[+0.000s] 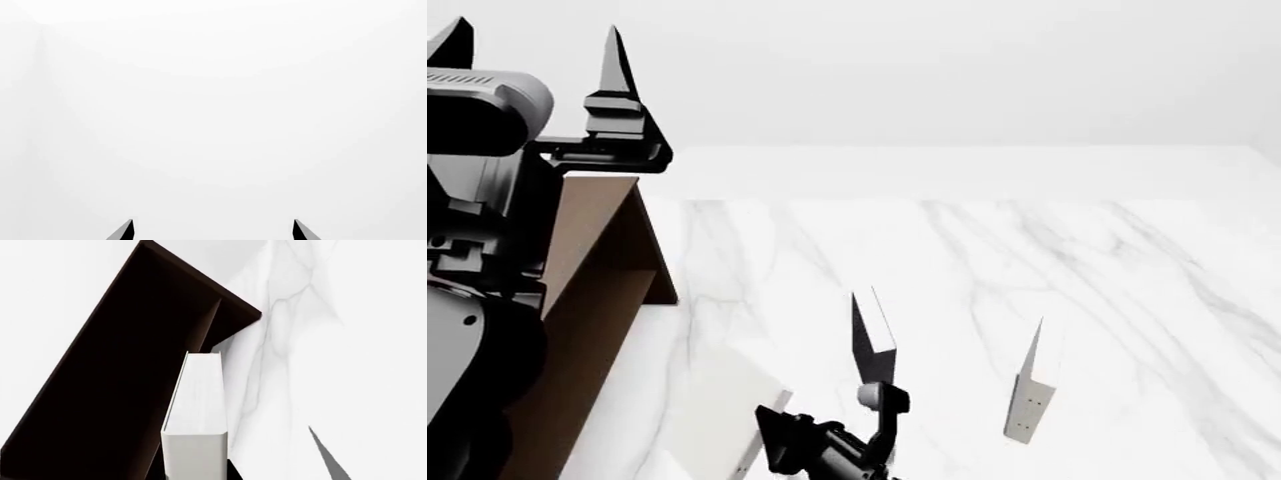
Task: Pick up the book on the right and place it under the cabinet shelf.
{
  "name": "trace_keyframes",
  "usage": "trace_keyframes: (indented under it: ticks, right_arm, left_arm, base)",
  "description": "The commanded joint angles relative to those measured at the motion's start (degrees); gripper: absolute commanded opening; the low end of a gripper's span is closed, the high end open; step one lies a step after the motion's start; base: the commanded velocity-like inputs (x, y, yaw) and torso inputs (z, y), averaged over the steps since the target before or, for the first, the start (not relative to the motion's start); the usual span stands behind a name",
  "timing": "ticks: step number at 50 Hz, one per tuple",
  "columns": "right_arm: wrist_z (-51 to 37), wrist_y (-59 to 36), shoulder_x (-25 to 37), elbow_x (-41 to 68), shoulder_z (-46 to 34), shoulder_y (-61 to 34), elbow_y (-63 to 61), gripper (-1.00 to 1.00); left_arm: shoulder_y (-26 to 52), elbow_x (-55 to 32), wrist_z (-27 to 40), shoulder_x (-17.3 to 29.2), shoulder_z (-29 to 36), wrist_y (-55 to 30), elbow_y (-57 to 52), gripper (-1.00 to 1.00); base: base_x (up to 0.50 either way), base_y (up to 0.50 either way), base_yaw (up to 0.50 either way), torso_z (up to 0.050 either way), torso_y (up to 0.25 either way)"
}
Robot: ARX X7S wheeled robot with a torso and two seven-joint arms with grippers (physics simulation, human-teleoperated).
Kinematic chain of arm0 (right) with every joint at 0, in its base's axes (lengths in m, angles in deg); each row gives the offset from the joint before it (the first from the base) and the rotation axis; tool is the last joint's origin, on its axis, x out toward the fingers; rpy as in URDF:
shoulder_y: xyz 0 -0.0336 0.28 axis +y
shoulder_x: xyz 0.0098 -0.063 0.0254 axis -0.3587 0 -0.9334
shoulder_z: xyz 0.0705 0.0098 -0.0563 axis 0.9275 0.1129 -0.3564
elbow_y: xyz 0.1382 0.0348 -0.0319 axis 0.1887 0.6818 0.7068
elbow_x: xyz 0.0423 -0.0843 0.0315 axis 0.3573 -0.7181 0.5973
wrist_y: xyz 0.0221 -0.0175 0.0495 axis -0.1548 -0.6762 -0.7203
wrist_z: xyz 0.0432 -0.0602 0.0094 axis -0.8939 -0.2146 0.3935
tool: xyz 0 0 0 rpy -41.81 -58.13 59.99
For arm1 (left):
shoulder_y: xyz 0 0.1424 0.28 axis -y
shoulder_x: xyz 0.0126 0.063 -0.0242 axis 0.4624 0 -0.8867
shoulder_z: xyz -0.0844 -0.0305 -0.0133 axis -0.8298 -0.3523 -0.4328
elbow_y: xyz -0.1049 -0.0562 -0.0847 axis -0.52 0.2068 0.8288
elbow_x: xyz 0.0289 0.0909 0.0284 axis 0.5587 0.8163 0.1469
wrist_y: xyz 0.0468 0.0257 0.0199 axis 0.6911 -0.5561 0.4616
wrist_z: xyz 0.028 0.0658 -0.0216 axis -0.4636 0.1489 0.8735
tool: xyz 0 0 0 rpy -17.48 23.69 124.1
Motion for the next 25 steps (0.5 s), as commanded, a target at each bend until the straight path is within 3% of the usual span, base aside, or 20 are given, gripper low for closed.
trace_keyframes:
  ticks: [1, 12, 25]
  right_arm:
    - [5.95, 10.00, -1.00, 18.38, -16.92, -6.73, 13.32, -1.00]
    - [9.86, 21.26, -1.03, 46.75, -46.63, -12.31, 19.93, -1.00]
    - [7.41, 23.37, -1.03, 52.74, -53.66, -12.80, 21.97, -1.00]
  left_arm:
    - [-0.39, 0.08, 0.06, 0.14, 0.13, 0.46, 0.24, 1.00]
    - [-0.35, -0.02, 0.23, 0.19, 0.40, 0.48, 0.24, 1.00]
    - [-0.48, -0.67, 0.45, 0.46, -0.03, 0.22, -0.18, 1.00]
  base:
    - [0.00, 0.00, 0.00, 0.000, 0.000]
    - [0.00, 0.00, 0.00, 0.000, 0.001]
    - [0.00, 0.00, 0.00, 0.000, 0.001]
